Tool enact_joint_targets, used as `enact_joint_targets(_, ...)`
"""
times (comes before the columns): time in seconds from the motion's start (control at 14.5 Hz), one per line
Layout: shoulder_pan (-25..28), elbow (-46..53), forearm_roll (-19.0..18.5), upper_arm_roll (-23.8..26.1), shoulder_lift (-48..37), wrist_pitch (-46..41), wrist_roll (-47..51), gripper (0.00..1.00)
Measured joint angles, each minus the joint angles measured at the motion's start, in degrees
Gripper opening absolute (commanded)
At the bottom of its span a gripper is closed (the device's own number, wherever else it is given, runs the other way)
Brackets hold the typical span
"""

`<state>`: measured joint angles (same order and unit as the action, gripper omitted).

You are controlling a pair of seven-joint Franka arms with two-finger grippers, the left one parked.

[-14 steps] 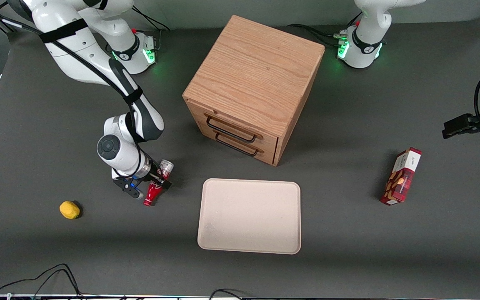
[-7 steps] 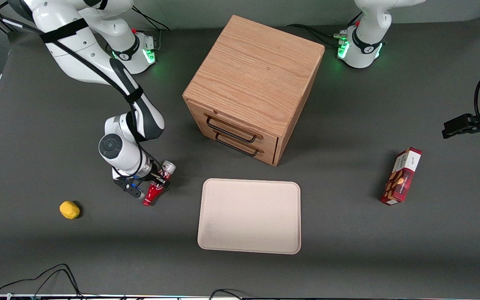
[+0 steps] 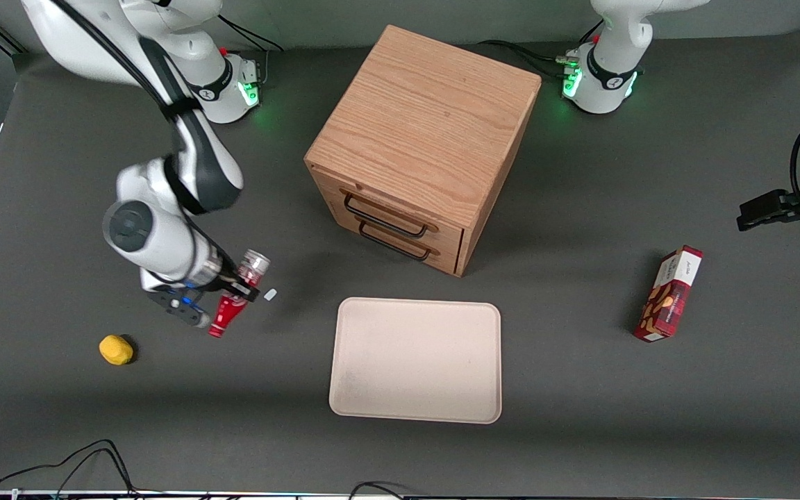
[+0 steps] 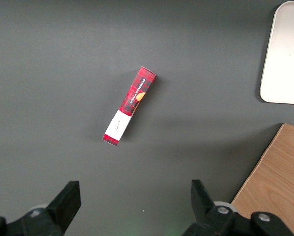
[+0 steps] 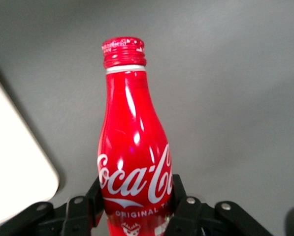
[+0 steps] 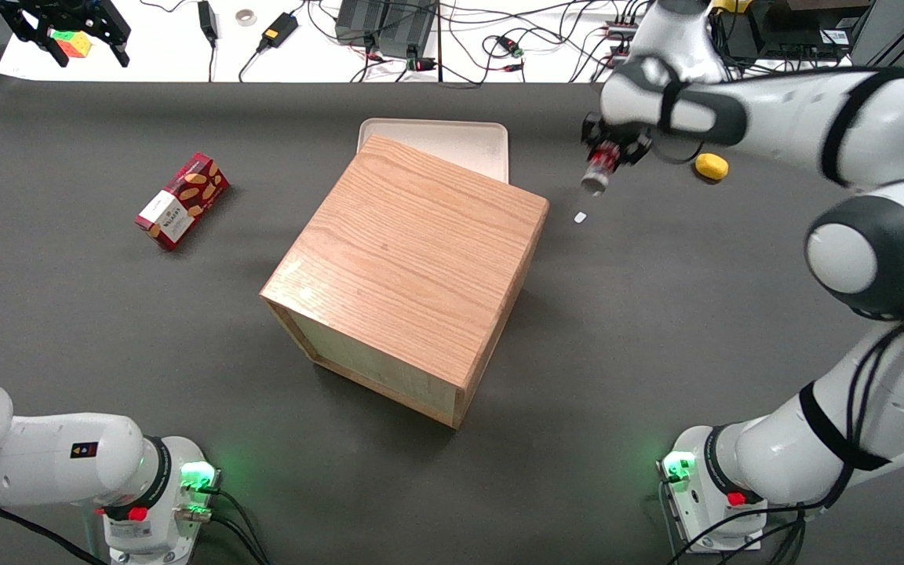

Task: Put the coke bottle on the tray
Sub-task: 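Lift the bottle upright off the table with the right gripper, then carry the bottle over the cream tray and lower it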

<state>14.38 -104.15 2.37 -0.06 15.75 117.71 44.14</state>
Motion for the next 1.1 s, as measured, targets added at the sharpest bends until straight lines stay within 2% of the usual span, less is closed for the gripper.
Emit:
enact_joint_targets(0.28, -2.6, 15.6, 0.0, -0.2, -4.7, -21.1, -4.6, 0.0)
enact_joint_targets(0.48, -3.6, 24.4, 0.1, -0.2, -3.6, -27.7, -7.4, 0.0)
enact_joint_targets(0.69, -3.1, 31.6, 0.1, -0.1, 2.4, -28.2, -8.3, 0.0)
enact_joint_targets(0.9, -0.9, 43.4, 0.4, 0.3, 14.1, -27.3, -8.1, 0.0)
enact_joint_targets(1.1, 2.8, 49.3, 3.8, 0.4, 24.8, -19.2, -7.1, 0.0)
